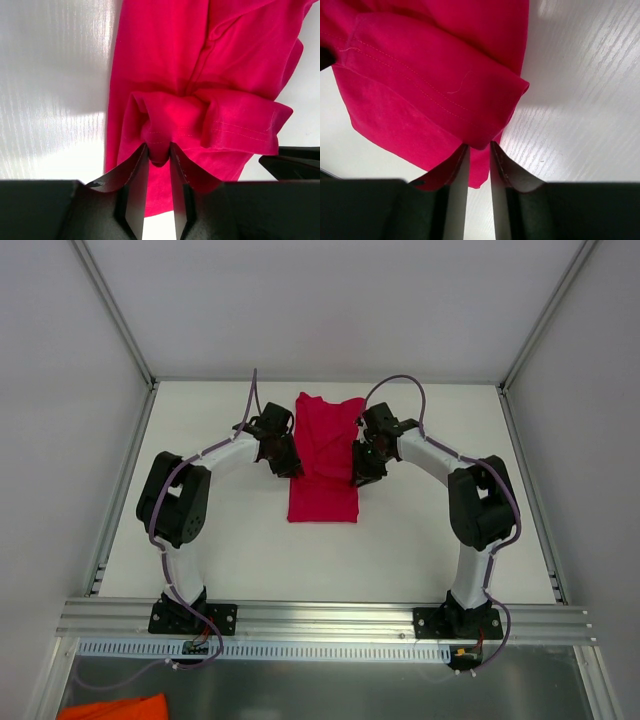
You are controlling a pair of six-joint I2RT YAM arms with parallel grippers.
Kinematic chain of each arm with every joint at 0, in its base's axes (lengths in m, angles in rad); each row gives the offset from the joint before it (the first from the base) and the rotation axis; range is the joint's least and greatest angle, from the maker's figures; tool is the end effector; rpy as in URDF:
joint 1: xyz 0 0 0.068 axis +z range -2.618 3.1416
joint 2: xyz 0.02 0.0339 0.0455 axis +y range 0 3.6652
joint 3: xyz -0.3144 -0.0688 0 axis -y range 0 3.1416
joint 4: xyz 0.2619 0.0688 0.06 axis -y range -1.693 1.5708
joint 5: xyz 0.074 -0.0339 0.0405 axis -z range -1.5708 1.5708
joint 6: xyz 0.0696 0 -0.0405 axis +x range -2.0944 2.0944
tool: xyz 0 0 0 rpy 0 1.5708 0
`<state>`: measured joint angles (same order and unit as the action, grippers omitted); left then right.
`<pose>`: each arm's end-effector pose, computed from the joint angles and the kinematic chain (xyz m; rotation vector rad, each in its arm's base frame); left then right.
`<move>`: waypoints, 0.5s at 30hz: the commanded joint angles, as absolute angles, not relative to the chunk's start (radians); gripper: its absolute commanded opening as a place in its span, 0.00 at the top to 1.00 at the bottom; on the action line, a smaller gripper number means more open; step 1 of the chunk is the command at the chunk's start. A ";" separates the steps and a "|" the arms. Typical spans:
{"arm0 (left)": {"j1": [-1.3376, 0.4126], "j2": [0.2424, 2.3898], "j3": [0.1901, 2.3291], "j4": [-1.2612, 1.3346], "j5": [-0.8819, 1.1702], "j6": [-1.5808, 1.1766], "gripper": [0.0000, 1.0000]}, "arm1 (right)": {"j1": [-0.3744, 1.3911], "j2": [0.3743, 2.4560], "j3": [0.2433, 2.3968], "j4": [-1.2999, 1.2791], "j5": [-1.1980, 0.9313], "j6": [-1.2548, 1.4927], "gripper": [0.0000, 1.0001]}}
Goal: Fold and stack the t-shirts
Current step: Fold the folded rectangular tshirt in 1/3 of the way
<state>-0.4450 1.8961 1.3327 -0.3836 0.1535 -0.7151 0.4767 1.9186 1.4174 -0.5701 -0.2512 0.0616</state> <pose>0.4082 -0.2065 0.2064 -0.2895 2.6150 -0.6340 0.3949 0.2234 0.2117 -0.6370 2.6060 0.5082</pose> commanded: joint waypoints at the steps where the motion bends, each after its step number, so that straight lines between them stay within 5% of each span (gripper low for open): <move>1: -0.448 1.901 1.361 -0.393 0.150 -0.695 0.78 | 0.482 1.924 1.437 -0.545 -0.255 0.060 0.76; 8: -0.448 1.894 1.362 -0.400 0.143 -0.683 0.98 | 0.482 1.937 1.442 -0.538 -0.250 0.061 0.98; 15: -0.446 1.902 1.365 -0.394 0.138 -0.680 1.00 | 0.482 1.945 1.480 -0.537 -0.241 0.052 0.99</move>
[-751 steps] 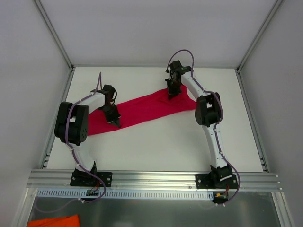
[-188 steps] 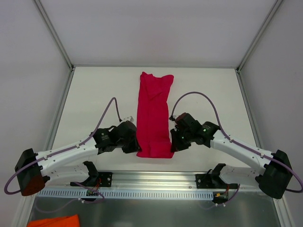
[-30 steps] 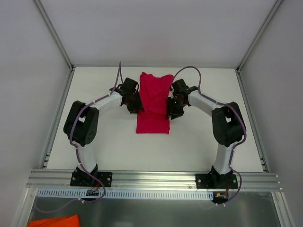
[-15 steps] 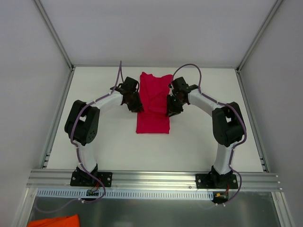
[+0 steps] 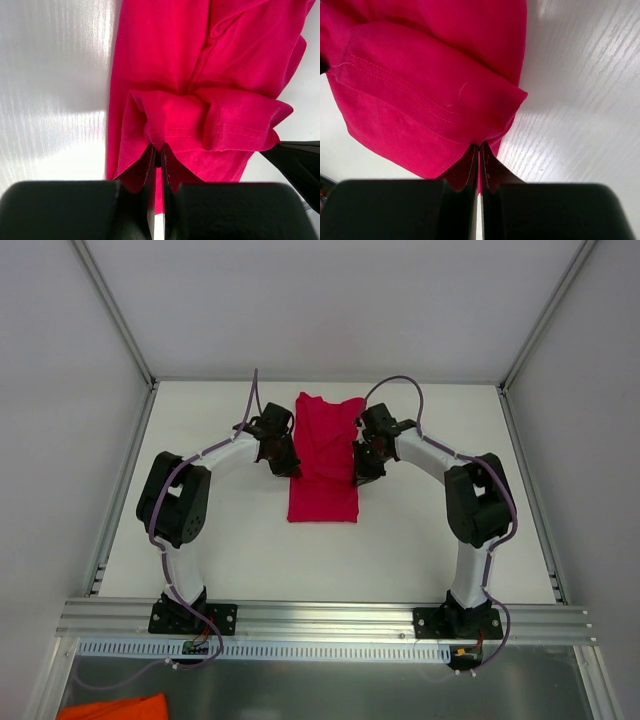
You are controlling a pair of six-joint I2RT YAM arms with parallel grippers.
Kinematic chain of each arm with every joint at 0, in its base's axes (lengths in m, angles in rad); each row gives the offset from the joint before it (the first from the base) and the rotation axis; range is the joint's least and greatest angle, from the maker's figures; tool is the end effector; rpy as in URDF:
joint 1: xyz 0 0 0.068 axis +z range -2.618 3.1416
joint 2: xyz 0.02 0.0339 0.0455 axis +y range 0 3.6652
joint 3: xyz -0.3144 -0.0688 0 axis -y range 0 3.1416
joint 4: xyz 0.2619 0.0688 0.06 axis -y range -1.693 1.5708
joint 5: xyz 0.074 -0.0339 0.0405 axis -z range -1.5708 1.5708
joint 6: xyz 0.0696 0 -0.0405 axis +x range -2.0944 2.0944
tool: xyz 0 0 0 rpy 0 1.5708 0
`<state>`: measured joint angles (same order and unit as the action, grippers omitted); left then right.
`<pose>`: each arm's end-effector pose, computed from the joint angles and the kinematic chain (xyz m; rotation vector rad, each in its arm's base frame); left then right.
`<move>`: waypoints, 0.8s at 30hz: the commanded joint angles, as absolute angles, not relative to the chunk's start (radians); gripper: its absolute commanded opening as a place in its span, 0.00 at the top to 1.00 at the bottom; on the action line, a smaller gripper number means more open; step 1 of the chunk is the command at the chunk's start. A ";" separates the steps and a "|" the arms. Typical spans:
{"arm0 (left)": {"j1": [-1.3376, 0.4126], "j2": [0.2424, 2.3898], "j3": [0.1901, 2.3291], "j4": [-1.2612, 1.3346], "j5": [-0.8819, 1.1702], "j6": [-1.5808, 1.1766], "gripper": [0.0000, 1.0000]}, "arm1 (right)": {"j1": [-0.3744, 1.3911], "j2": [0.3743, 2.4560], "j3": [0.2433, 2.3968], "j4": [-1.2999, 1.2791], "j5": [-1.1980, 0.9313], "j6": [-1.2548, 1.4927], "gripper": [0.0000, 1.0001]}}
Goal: Fold and stack the t-shirts
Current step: Fold the folded rectangular tshirt in 1/3 of the way
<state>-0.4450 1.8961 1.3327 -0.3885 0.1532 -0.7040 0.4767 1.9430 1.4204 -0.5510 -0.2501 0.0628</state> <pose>0.4077 -0.2062 0.2060 -0.2760 2.6195 -0.6271 0.3996 0.2258 0.2033 -0.6353 2.6090 0.5067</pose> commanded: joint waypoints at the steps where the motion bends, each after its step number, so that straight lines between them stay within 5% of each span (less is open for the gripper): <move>1: -0.448 1.901 1.365 -0.388 0.135 -0.681 1.00 | 0.482 1.947 1.491 -0.538 -0.238 0.048 0.99; 12: -0.445 1.979 1.508 -0.383 0.132 -0.672 1.00 | 0.472 2.019 1.739 -0.598 -0.196 0.021 0.99; 24: -0.422 2.005 1.552 -0.403 0.071 -0.660 1.00 | 0.469 2.048 1.759 -0.630 -0.103 -0.003 0.99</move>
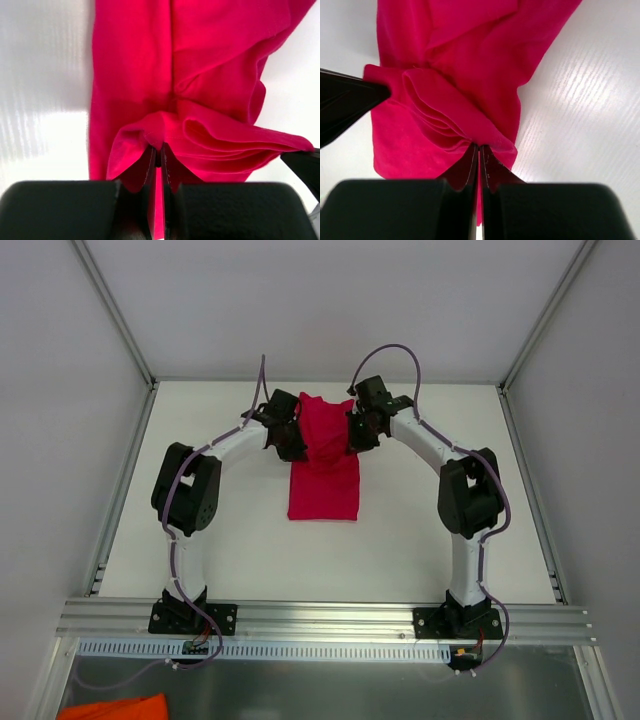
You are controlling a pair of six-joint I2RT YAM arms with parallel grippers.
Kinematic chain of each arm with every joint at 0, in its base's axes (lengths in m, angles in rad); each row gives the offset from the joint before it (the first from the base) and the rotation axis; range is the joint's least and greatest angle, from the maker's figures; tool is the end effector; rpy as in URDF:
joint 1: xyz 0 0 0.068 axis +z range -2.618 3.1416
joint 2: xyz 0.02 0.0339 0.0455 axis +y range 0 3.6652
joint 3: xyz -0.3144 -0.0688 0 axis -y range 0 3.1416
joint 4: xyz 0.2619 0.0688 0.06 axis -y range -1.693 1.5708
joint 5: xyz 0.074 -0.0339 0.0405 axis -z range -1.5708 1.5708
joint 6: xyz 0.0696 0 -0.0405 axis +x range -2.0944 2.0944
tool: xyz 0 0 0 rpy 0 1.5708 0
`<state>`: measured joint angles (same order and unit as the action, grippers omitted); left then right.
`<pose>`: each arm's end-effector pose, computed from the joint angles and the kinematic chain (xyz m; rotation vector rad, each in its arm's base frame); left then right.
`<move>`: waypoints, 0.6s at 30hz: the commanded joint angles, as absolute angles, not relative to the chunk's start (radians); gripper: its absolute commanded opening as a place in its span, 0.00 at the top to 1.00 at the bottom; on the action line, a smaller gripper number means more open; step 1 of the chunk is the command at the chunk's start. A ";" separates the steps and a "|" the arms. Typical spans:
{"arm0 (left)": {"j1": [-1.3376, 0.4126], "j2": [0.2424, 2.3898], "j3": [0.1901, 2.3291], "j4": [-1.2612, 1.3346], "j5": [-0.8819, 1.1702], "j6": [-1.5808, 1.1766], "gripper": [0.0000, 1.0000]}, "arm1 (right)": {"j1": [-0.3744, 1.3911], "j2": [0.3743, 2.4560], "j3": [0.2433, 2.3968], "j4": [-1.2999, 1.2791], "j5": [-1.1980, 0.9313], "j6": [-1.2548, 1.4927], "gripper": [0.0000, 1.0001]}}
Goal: Fold and stack the t-shirts
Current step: Fold the folded rectangular tshirt in 1/3 of the way
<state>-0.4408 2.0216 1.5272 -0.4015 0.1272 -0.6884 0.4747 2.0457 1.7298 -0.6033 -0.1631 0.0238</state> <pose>0.4533 -0.2236 0.2134 -0.2601 2.5553 -0.6203 0.4554 0.2468 0.2553 -0.6309 2.4396 0.4094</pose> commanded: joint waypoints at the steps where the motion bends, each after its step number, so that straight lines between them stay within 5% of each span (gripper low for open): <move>1: -0.420 2.002 1.549 -0.402 0.066 -0.660 1.00 | 0.469 2.048 1.758 -0.629 -0.095 -0.003 0.99; 7: -0.410 1.974 1.519 -0.393 0.022 -0.664 1.00 | 0.471 2.049 1.763 -0.635 -0.006 -0.017 0.98; 8: -0.408 1.973 1.517 -0.388 0.021 -0.663 1.00 | 0.474 2.049 1.763 -0.637 0.035 -0.020 0.90; 9: -0.407 1.974 1.516 -0.388 0.018 -0.660 1.00 | 0.479 2.048 1.760 -0.640 0.063 -0.026 0.68; 11: -0.402 1.974 1.514 -0.379 0.008 -0.657 1.00 | 0.489 2.036 1.747 -0.637 0.127 -0.031 0.62; 12: -0.402 1.976 1.513 -0.367 0.008 -0.655 1.00 | 0.491 2.026 1.723 -0.623 0.150 -0.035 0.46; 18: -0.393 1.991 1.540 -0.328 0.006 -0.646 1.00 | 0.494 1.924 1.623 -0.597 0.115 -0.037 0.42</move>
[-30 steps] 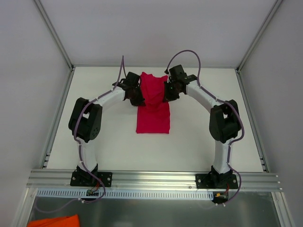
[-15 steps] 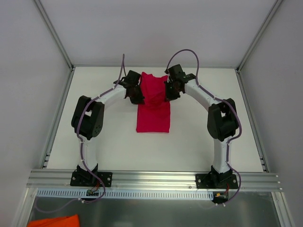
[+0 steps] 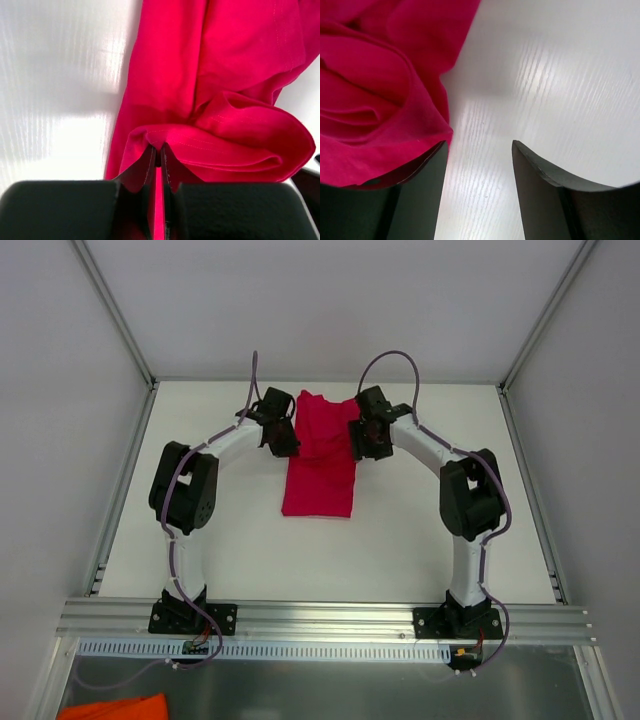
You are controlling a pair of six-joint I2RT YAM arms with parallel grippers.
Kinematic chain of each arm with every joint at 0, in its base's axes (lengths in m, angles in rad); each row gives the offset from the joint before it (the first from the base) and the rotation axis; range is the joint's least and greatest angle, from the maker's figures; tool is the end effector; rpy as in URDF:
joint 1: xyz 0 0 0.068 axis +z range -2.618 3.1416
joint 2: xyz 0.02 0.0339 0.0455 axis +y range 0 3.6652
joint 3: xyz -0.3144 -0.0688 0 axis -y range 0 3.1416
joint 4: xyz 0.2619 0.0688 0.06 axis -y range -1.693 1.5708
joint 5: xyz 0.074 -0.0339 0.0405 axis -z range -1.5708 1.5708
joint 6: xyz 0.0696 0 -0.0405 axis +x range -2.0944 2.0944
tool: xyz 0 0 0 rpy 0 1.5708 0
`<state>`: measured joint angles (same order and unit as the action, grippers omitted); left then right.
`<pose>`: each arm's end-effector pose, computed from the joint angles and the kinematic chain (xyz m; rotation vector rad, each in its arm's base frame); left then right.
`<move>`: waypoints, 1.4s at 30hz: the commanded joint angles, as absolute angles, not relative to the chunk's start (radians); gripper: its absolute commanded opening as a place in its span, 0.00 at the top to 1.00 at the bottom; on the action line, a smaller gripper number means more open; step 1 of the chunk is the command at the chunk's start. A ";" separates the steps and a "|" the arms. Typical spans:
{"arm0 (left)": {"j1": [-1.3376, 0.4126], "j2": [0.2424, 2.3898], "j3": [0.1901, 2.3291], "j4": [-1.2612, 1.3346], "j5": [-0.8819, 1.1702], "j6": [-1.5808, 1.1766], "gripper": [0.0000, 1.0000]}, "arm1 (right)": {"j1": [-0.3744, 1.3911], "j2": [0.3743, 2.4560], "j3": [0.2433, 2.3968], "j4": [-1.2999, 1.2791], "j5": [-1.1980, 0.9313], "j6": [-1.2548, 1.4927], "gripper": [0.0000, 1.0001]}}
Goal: Fold and stack the t-shirts
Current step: Fold the folded rectangular tshirt in 1/3 of the way
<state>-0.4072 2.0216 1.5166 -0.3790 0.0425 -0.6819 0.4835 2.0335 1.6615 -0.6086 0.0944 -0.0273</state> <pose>0.4637 -0.2032 0.2113 -0.3270 2.5061 -0.5141 0.4509 0.2294 0.2365 -0.6077 2.4722 0.0578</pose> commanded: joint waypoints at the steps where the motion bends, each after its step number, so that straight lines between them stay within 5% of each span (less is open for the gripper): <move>1: -0.391 1.999 1.554 -0.328 -0.004 -0.644 1.00 | 0.497 1.902 1.603 -0.589 0.106 -0.034 0.42; 4: -0.391 2.013 1.608 -0.328 -0.034 -0.641 0.89 | 0.518 1.823 1.545 -0.589 0.045 -0.026 0.43; 5: -0.391 2.016 1.632 -0.318 -0.035 -0.637 0.60 | 0.540 1.781 1.528 -0.589 0.025 -0.025 0.45; 6: -0.390 2.014 1.646 -0.316 -0.035 -0.634 0.52 | 0.551 1.761 1.513 -0.591 0.022 -0.022 0.46; 12: -0.393 1.954 1.648 -0.281 -0.003 -0.626 0.39 | 0.618 1.625 1.399 -0.597 0.011 -0.023 0.48; 29: -0.453 1.597 1.112 -0.298 0.040 -0.762 0.39 | 0.611 1.387 1.155 -0.614 -0.041 0.064 0.46; 42: -0.454 1.512 0.897 -0.218 0.029 -0.790 0.44 | 0.604 1.565 1.074 -0.462 -0.152 0.133 0.46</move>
<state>-0.4511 1.5520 0.9047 -0.2699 0.0437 -0.7734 0.6098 1.5494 1.0725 -0.5179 -0.1230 0.1181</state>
